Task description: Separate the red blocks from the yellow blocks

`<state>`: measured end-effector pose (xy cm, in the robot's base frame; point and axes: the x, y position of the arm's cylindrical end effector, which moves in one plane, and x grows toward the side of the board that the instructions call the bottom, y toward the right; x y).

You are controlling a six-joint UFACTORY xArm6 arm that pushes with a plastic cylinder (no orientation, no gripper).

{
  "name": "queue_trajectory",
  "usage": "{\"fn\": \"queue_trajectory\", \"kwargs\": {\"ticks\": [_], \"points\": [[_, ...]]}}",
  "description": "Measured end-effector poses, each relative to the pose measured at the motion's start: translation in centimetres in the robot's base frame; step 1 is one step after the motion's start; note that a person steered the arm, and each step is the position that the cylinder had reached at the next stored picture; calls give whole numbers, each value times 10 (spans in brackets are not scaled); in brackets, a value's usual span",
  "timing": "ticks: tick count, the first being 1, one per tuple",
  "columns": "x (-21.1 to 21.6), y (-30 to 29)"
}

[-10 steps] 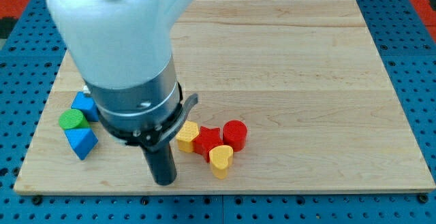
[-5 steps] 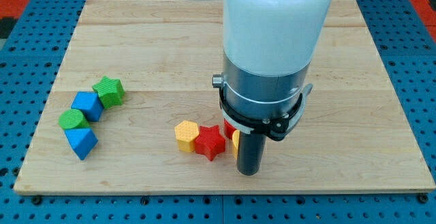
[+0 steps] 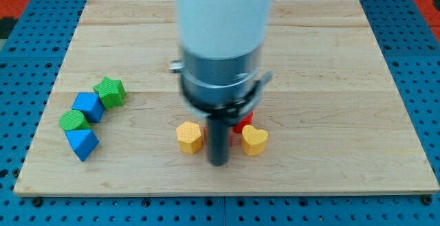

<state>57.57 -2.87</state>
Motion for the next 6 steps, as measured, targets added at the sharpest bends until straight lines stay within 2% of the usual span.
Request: {"fn": "queue_trajectory", "kwargs": {"ticks": [1,3,5,6], "points": [[-11,-43],[-40,55],[-62,105],[-59,104]]}}
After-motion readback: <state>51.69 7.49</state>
